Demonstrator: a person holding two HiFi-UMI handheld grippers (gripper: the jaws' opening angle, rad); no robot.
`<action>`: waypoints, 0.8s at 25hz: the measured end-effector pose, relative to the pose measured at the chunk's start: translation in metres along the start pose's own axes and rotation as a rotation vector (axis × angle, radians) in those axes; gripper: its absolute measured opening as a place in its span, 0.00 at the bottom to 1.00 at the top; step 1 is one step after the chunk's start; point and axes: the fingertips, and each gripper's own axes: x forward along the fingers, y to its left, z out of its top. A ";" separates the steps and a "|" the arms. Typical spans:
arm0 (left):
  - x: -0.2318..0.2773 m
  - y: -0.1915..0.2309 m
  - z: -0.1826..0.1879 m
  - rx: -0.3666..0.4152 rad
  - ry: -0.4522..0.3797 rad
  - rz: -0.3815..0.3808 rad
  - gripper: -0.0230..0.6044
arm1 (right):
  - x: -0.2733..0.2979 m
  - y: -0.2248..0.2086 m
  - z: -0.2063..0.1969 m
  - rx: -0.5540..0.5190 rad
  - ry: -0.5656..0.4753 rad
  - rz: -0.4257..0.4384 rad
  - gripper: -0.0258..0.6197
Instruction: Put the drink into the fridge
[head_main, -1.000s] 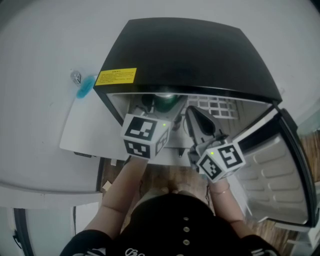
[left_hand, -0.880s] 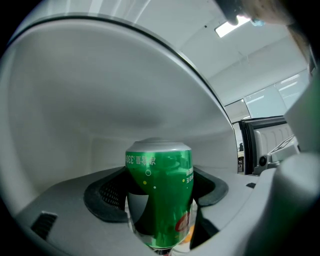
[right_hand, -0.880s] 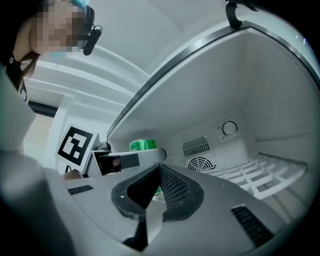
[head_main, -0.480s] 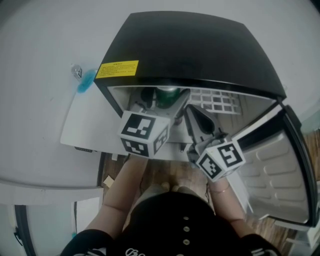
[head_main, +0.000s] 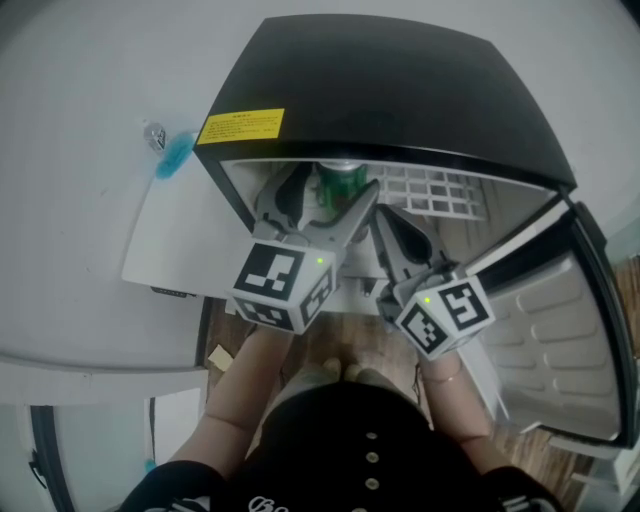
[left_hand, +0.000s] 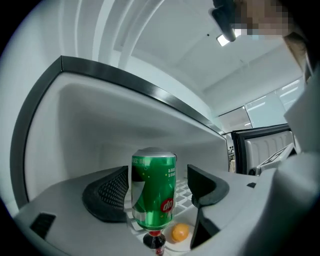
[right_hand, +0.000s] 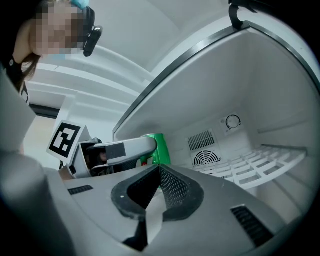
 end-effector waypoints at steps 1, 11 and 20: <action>-0.002 -0.001 -0.002 0.000 0.006 0.005 0.61 | 0.000 0.001 0.000 0.001 0.000 0.001 0.05; -0.026 0.001 -0.012 -0.049 0.008 0.049 0.61 | 0.000 0.012 -0.004 0.002 0.008 0.017 0.05; -0.037 -0.009 -0.020 -0.016 0.028 0.045 0.50 | 0.000 0.017 -0.006 0.009 0.009 0.021 0.05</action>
